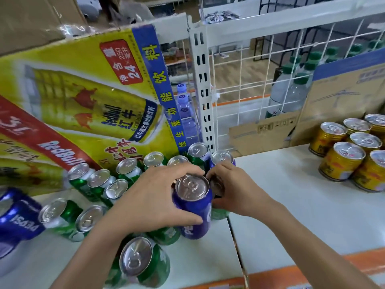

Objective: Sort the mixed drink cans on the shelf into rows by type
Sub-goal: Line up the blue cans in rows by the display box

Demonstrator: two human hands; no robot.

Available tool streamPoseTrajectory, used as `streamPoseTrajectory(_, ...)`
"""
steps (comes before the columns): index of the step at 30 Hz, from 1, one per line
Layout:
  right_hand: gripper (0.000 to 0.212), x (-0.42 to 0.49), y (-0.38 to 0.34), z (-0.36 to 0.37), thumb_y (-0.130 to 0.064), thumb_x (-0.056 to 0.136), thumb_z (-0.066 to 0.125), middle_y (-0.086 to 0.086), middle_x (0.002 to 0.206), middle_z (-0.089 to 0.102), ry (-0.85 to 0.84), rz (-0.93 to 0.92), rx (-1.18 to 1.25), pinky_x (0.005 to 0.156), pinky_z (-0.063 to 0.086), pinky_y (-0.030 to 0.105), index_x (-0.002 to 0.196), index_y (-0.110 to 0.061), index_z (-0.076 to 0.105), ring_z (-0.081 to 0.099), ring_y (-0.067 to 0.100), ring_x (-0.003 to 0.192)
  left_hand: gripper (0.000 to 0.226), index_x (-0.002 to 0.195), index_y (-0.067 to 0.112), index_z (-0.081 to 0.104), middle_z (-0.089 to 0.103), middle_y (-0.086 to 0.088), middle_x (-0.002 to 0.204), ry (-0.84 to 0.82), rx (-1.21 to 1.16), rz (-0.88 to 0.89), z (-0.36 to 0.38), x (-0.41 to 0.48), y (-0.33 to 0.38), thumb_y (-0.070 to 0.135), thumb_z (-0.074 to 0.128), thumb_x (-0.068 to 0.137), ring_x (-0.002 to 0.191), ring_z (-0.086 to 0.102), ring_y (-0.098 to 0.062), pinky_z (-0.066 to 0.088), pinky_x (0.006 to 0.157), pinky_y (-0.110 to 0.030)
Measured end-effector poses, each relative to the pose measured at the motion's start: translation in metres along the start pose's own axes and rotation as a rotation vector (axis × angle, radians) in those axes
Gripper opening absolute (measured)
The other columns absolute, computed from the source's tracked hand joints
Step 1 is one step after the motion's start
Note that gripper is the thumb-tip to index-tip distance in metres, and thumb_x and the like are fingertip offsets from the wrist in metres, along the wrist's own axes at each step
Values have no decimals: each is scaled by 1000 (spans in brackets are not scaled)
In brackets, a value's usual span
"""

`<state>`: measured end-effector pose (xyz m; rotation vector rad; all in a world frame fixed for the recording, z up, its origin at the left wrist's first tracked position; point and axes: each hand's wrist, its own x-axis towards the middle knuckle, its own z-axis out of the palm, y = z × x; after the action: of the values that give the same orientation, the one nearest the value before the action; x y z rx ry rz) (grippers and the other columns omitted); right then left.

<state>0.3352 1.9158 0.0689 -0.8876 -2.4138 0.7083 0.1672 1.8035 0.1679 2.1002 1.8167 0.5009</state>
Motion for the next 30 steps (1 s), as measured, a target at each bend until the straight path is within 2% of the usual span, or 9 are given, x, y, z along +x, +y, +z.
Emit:
streamPoseTrajectory(3, 55, 4, 4, 15, -20, 63, 81, 5, 110, 57, -67, -91, -9, 83, 38, 15, 114, -12, 61, 55, 20, 102, 69, 111, 48, 57, 55, 41, 107, 40, -115, -36, 2, -7, -8, 43, 88, 50, 99, 53, 20, 38, 80, 0)
streamPoseTrajectory(6, 66, 3, 5, 7, -22, 66, 80, -1, 122, 54, -169, -119, 43, 94, 40, 15, 127, -17, 54, 51, 10, 113, 71, 116, 42, 59, 62, 27, 114, 125, -319, -62, 4, -11, -17, 40, 85, 50, 105, 60, 5, 49, 90, -20)
streamPoseTrajectory(9, 57, 4, 4, -20, -10, 71, 74, -12, 120, 57, -58, -97, 160, 93, 37, 7, 124, -21, 57, 51, 0, 108, 66, 113, 36, 62, 66, 15, 111, 261, -539, -56, 2, -15, -20, 35, 83, 50, 102, 64, -7, 53, 86, -26)
streamPoseTrajectory(12, 45, 17, 9, -29, -7, 79, 71, -11, 112, 57, 195, 64, 138, 84, 31, 6, 120, -20, 59, 52, 9, 106, 65, 112, 34, 62, 67, 13, 109, 387, -608, -57, 0, -16, -21, 33, 81, 50, 99, 66, -11, 52, 82, -28)
streamPoseTrajectory(15, 63, 34, 20, -13, -31, 75, 78, 0, 120, 55, 87, 327, 219, 88, 40, 23, 130, -17, 50, 53, 17, 110, 67, 112, 35, 60, 67, 14, 107, 495, -636, -87, -1, -20, -21, 35, 82, 48, 96, 66, -10, 50, 80, -23)
streamPoseTrajectory(19, 50, 46, 25, 2, -20, 74, 80, 6, 101, 61, 125, 539, 555, 64, 47, 27, 118, -14, 57, 59, 20, 88, 82, 122, 37, 53, 63, 11, 112, 607, -634, -146, -1, -27, -21, 39, 81, 45, 101, 64, -11, 52, 85, -26)
streamPoseTrajectory(24, 38, 44, 18, -6, -24, 82, 72, 7, 103, 63, 271, 463, 273, 72, 41, 28, 115, -12, 59, 57, 23, 88, 67, 102, 34, 56, 64, 0, 107, 785, -684, -215, -1, -41, -25, 42, 79, 39, 95, 64, -20, 54, 85, -44)
streamPoseTrajectory(27, 50, 45, -7, -24, -29, 83, 71, 11, 120, 60, 392, 340, 102, 86, 42, 34, 127, -13, 54, 57, 31, 104, 65, 98, 34, 53, 64, 12, 99, 872, -679, -234, -7, -55, -30, 43, 77, 39, 87, 64, -9, 53, 75, -27)
streamPoseTrajectory(30, 56, 43, -47, -42, -33, 83, 69, 5, 122, 59, 501, 169, 23, 78, 40, 26, 133, -19, 50, 60, 25, 91, 62, 98, 35, 53, 65, 22, 96, 929, -662, -214, -14, -72, -36, 42, 77, 41, 86, 64, -4, 50, 70, -17)
